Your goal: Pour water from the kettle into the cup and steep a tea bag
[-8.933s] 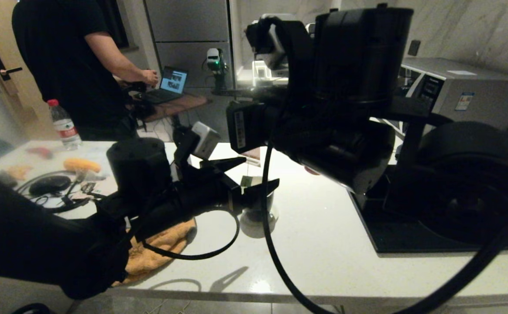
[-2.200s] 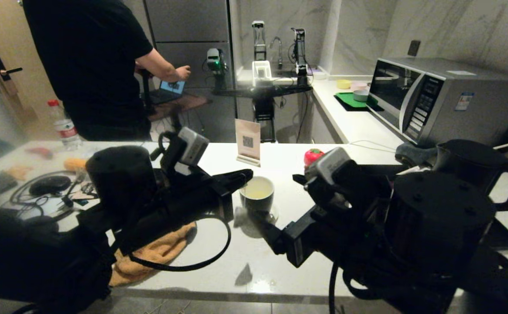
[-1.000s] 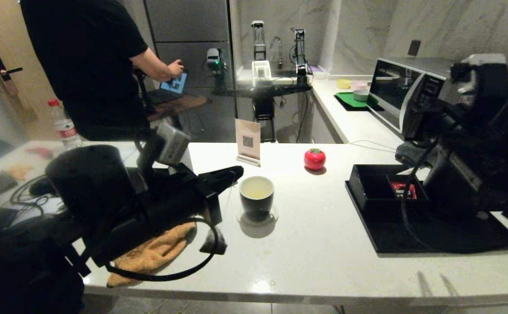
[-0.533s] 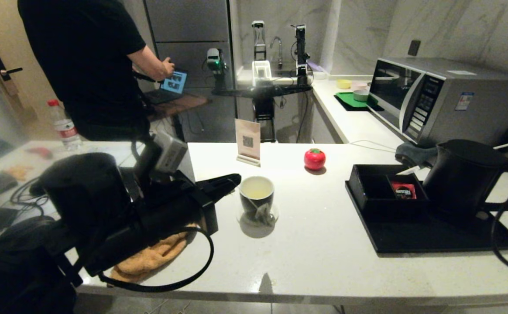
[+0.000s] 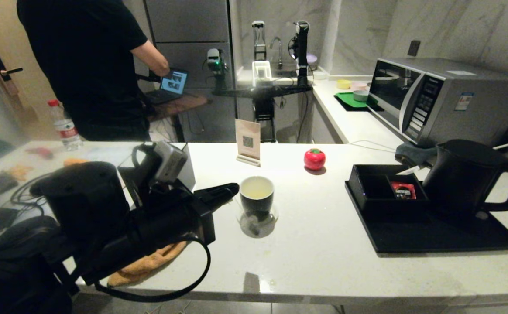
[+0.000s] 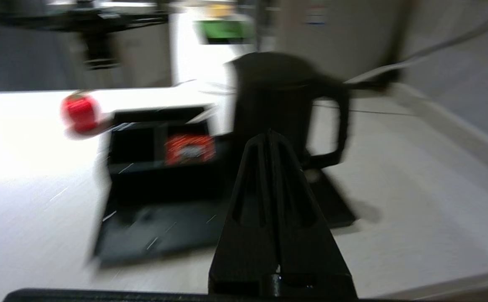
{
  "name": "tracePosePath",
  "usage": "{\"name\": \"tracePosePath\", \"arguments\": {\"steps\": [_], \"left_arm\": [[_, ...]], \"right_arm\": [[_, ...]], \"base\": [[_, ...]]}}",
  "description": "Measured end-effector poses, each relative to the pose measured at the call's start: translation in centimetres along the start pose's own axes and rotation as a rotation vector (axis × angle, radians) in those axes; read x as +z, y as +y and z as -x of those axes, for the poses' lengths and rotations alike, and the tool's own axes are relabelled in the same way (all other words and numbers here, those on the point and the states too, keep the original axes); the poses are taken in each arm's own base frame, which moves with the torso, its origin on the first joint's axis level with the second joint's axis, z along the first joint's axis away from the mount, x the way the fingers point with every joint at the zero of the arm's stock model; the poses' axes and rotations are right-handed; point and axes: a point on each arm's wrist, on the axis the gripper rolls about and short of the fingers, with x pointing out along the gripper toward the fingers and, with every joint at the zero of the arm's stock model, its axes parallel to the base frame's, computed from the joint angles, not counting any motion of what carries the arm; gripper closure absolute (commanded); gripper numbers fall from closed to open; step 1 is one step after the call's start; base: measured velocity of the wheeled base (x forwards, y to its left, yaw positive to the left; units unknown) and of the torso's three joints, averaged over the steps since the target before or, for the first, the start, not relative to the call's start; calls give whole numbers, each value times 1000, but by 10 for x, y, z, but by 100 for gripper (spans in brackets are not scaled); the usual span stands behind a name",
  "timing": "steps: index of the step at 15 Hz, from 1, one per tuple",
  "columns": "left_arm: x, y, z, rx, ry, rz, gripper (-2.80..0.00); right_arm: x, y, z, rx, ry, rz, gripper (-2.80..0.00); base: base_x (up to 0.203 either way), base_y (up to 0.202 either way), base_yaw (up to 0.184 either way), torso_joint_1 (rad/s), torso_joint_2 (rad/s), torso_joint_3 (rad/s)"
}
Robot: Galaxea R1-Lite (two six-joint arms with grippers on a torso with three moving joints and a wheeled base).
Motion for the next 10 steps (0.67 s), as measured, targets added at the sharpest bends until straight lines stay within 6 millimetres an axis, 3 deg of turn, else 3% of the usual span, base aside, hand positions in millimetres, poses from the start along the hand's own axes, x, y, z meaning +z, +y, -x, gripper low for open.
{"name": "tracePosePath", "arguments": {"steps": [5,10], "left_arm": [[-2,-2,7,-1,9,2,0],[2,-1,6,1,-7,1,0]], "right_arm": [[-30,-8,62,199,94,13,0],[-71,-12,89,289,371,49,0]], "base": [[0,0,0,0,0,0],[0,0,0,0,0,0]]}}
